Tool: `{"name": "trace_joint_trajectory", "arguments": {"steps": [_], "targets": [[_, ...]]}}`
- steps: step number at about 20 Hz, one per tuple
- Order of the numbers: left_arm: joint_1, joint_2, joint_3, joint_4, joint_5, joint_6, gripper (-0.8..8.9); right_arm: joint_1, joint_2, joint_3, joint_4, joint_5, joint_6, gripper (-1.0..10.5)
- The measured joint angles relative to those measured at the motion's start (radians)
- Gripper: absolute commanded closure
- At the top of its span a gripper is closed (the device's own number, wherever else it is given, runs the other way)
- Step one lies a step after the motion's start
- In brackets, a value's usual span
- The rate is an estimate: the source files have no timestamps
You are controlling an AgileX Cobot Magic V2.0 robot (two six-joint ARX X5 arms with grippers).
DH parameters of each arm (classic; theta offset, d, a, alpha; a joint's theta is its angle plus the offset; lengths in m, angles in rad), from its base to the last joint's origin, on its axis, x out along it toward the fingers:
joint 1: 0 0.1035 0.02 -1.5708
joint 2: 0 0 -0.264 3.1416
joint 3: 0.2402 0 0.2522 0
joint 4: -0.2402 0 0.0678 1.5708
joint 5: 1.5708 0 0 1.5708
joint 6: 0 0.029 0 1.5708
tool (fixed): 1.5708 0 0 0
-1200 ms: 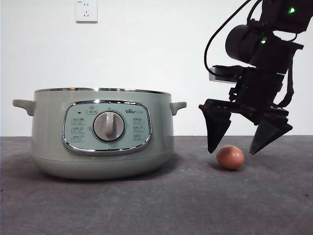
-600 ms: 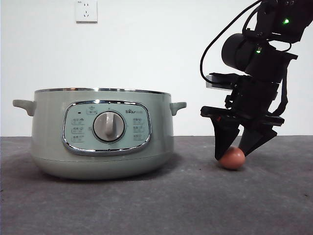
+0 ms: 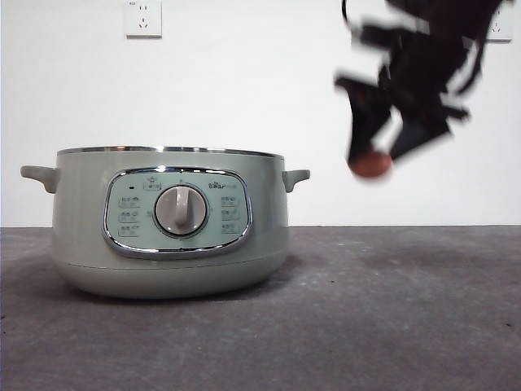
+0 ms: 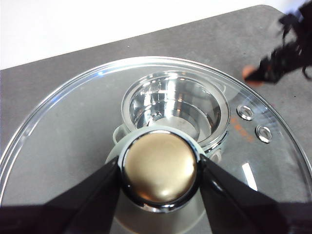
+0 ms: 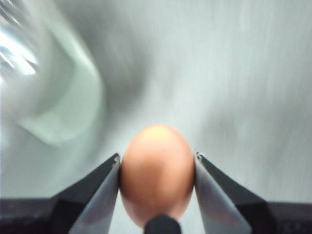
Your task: Pick up the egg,open the lid,put the egg in the pot,close the lid
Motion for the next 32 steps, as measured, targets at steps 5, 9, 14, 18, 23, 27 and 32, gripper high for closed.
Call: {"name": "trace_joint_trajectory", "arguments": {"steps": [5, 9, 14, 18, 23, 27, 32], "targets": [[0.000, 0.000, 0.000, 0.000, 0.000, 0.000, 8.22, 0.158, 0.053, 0.245, 0.009, -0.001, 0.002, 9.6], [0.000, 0.000, 0.000, 0.000, 0.001, 0.000, 8.22, 0.268, 0.227, 0.465, -0.004, -0.002, 0.001, 9.6], [0.000, 0.000, 0.000, 0.000, 0.001, 0.000, 8.22, 0.330, 0.484, 0.705, -0.112, 0.000, -0.019, 9.6], [0.000, 0.000, 0.000, 0.000, 0.001, 0.000, 8.22, 0.344, 0.618, 0.762, -0.159, 0.003, -0.037, 9.6], [0.000, 0.000, 0.000, 0.000, 0.001, 0.000, 8.22, 0.346, 0.683, 0.763, -0.214, 0.021, -0.056, 9.6], [0.000, 0.000, 0.000, 0.000, 0.001, 0.000, 8.22, 0.346, 0.703, 0.765, -0.240, 0.029, -0.068, 9.6], [0.000, 0.000, 0.000, 0.000, 0.001, 0.000, 8.22, 0.346, 0.706, 0.769, -0.276, 0.029, -0.089, 9.3]]}}
